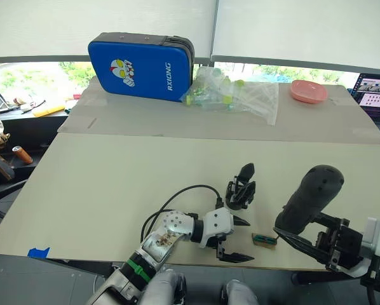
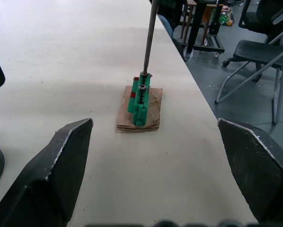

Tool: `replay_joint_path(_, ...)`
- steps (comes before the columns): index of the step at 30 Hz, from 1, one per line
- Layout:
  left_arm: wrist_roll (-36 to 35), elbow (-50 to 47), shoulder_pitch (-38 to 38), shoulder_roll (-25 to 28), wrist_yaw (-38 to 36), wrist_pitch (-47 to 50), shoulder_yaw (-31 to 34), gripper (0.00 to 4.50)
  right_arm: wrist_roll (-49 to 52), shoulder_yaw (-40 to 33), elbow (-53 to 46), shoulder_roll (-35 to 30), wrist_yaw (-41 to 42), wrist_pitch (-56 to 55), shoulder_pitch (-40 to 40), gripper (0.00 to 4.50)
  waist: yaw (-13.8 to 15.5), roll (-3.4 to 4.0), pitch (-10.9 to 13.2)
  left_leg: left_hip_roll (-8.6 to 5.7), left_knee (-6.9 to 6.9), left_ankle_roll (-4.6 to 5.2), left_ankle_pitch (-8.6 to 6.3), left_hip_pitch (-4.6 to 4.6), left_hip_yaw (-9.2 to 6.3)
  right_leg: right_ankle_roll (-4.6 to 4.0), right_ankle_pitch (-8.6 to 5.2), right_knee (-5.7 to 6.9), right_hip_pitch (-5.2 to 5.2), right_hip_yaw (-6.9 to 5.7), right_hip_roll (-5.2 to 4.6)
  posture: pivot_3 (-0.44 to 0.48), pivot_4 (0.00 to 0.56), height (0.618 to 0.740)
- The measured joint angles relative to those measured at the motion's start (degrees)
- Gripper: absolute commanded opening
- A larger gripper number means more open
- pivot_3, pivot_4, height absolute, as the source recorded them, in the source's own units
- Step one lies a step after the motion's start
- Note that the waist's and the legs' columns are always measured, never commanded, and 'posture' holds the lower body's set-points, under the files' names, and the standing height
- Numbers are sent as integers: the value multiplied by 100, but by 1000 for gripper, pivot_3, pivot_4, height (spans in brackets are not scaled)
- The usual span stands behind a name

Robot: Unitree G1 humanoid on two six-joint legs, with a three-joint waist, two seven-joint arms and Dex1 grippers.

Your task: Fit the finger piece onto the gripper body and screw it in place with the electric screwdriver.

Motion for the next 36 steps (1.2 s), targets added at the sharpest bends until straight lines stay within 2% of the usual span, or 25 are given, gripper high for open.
replay_joint_path(36,0,1,0,-29,32,80,-6,4500,-59,-6,175,78,93,-299,183,1935,11,-5,-9,0,0,3,-2,0,0,3,3,-11,5,1,0,0,150,740)
